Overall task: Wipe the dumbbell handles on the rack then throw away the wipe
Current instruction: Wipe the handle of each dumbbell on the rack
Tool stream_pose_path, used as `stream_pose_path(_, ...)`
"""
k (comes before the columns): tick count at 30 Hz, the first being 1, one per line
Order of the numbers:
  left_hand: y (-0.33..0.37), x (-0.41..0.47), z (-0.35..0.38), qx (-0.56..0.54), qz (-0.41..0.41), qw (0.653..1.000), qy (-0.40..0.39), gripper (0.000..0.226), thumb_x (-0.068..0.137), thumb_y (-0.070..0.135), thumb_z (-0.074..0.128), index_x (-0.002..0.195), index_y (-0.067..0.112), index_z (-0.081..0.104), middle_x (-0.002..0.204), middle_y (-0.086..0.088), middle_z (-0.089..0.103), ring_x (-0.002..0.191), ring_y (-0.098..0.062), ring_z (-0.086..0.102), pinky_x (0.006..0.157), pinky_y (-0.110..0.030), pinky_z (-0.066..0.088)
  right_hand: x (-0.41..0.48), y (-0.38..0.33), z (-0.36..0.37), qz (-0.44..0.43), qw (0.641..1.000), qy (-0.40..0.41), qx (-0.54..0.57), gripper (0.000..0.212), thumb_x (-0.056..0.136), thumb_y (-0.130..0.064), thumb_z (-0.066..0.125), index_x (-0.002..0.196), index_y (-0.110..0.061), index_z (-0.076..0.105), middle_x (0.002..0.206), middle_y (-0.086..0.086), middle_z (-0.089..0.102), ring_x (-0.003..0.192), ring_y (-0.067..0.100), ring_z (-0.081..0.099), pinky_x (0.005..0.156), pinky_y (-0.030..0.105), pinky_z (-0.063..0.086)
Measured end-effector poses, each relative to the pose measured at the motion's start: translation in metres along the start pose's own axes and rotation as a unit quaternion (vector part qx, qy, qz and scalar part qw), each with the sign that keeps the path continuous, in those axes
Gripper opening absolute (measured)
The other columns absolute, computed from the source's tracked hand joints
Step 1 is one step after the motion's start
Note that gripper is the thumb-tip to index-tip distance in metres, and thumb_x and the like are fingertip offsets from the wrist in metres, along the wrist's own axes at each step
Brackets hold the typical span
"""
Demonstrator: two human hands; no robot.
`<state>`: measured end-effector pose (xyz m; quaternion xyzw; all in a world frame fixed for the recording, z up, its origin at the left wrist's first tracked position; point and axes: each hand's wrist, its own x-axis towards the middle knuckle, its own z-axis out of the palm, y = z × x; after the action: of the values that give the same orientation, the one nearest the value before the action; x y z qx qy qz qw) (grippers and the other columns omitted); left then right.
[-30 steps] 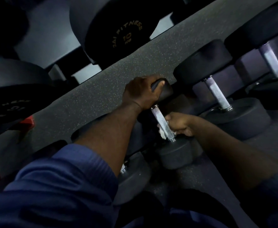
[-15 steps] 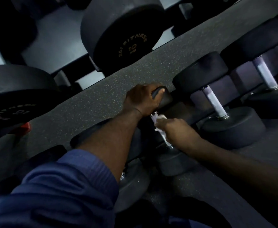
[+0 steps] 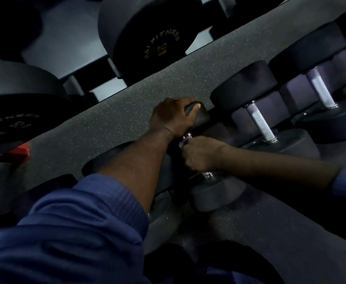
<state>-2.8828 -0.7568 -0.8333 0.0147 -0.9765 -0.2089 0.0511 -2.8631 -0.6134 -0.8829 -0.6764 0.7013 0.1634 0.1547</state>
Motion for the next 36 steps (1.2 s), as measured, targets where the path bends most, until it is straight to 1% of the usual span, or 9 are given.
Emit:
stream_pose_path(6,0.000,0.001,0.000,0.001,-0.004,1.000,-0.002,0.038,0.097,0.058,0.055,0.127,0.040,0.071,0.124,0.005,0.074,0.112,-0.022,0.070,0.095,-0.033,0.055,-0.003,-0.022,0.018,-0.086,0.987,-0.107,-0.081,0.026,0.098,-0.022,0.046,0.106,-0.020,0.071,0.110,0.003,0.071,0.114,0.031,0.061,0.107,0.044,0.042)
stream_pose_path(12,0.002,-0.001,-0.001,0.001,-0.006,1.000,-0.001,0.040,0.095,0.060,0.053,0.126,0.042,0.072,0.126,0.008,0.074,0.114,-0.020,0.070,0.097,-0.033,0.055,-0.027,0.030,0.033,-0.096,0.927,0.144,0.333,0.020,0.077,-0.016,0.061,0.087,-0.024,0.076,0.094,-0.006,0.073,0.092,0.021,0.069,0.082,0.035,0.055)
stream_pose_path(17,0.006,-0.002,-0.001,0.011,-0.024,1.000,-0.005,0.042,0.094,0.063,0.051,0.127,0.045,0.070,0.126,0.008,0.074,0.114,-0.021,0.070,0.097,-0.035,0.055,-0.053,0.003,0.048,0.039,0.857,0.156,0.490,0.030,0.066,-0.002,0.067,0.081,-0.022,0.083,0.086,-0.011,0.078,0.088,-0.002,0.071,0.084,0.024,0.056)
stream_pose_path(19,0.006,-0.003,0.000,0.019,-0.031,0.999,-0.001,0.044,0.093,0.065,0.048,0.127,0.047,0.069,0.126,0.009,0.074,0.114,-0.020,0.070,0.097,-0.035,0.055,-0.057,-0.002,0.056,0.167,0.761,0.211,0.590,0.028,0.067,0.002,0.078,0.081,-0.022,0.083,0.083,-0.011,0.078,0.081,-0.005,0.071,0.082,0.024,0.058)
stream_pose_path(22,0.008,-0.002,0.001,0.019,-0.036,0.999,-0.004,0.044,0.093,0.066,0.046,0.127,0.048,0.068,0.125,0.009,0.074,0.113,-0.020,0.071,0.096,-0.036,0.056,-0.038,-0.003,0.053,0.361,0.415,0.359,0.754,0.030,0.064,0.002,0.089,0.085,-0.016,0.076,0.083,0.006,0.077,0.073,0.013,0.069,0.071,0.036,0.059)
stream_pose_path(24,0.006,-0.002,0.001,0.020,-0.038,0.999,-0.003,0.041,0.095,0.064,0.049,0.128,0.049,0.068,0.125,0.009,0.074,0.114,-0.020,0.070,0.096,-0.035,0.056,-0.019,0.000,0.052,0.394,0.308,0.384,0.776,0.031,0.064,-0.002,0.090,0.084,-0.017,0.072,0.086,0.008,0.076,0.076,0.015,0.068,0.070,0.037,0.057)
stream_pose_path(27,0.003,-0.002,0.001,0.020,-0.036,0.999,0.002,0.037,0.096,0.061,0.053,0.128,0.048,0.068,0.126,0.008,0.074,0.115,-0.021,0.070,0.097,-0.035,0.056,-0.013,-0.003,0.046,0.401,0.442,0.319,0.737,0.020,0.064,-0.020,0.087,0.079,-0.021,0.074,0.076,-0.005,0.072,0.071,0.007,0.062,0.067,0.030,0.050)
stream_pose_path(31,0.003,-0.002,0.001,0.002,-0.045,0.999,-0.001,0.039,0.095,0.062,0.053,0.127,0.047,0.070,0.127,0.011,0.073,0.117,-0.017,0.069,0.101,-0.034,0.054,-0.043,0.004,0.050,0.362,0.765,0.021,0.533,0.020,0.073,-0.018,0.080,0.068,-0.014,0.062,0.067,-0.004,0.059,0.073,0.016,0.059,0.057,0.025,0.037)
stream_pose_path(36,0.002,-0.002,0.001,0.006,-0.033,0.999,-0.008,0.043,0.093,0.064,0.048,0.126,0.047,0.069,0.124,0.009,0.074,0.115,-0.021,0.070,0.097,-0.038,0.056,-0.034,0.023,0.035,0.408,0.704,0.085,0.576,0.017,0.082,-0.021,0.076,0.074,-0.019,0.062,0.073,0.000,0.063,0.073,0.015,0.060,0.061,0.025,0.042)
